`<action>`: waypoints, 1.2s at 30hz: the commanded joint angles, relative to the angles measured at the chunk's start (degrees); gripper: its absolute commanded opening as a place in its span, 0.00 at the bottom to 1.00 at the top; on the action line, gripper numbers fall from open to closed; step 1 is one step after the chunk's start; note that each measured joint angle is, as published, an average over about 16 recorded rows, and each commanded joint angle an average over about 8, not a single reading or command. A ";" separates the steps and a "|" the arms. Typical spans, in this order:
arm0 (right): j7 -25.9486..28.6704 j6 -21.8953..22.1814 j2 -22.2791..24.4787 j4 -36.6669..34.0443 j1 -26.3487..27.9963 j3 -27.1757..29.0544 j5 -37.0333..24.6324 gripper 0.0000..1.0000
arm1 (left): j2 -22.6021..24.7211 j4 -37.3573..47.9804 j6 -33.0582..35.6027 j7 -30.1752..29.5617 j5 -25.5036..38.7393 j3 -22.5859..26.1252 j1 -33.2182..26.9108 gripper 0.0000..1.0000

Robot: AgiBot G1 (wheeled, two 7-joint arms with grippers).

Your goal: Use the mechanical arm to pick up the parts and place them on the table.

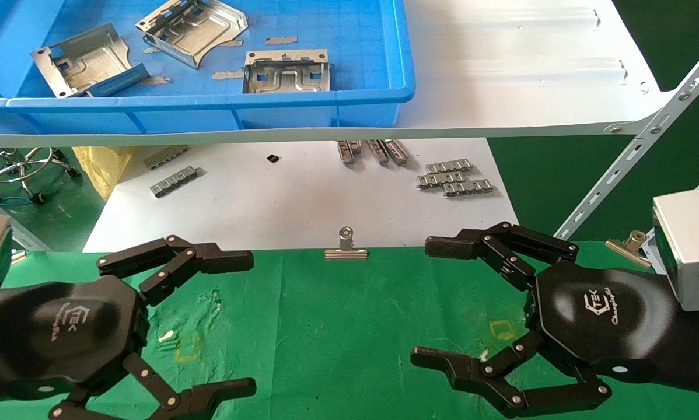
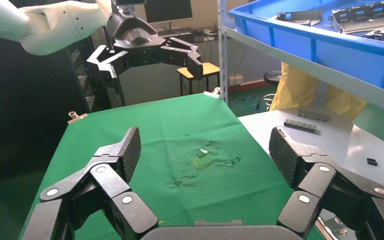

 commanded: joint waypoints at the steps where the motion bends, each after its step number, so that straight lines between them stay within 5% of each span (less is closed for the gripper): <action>1: 0.00 0.00 0.00 0.00 0.00 0.00 0.00 0.00 | 0.00 0.00 0.00 0.00 0.00 0.00 0.00 1.00; 36: 0.00 0.00 0.00 0.00 0.00 0.00 0.00 0.00 | -0.04 0.15 -0.01 0.02 0.15 0.02 -0.18 1.00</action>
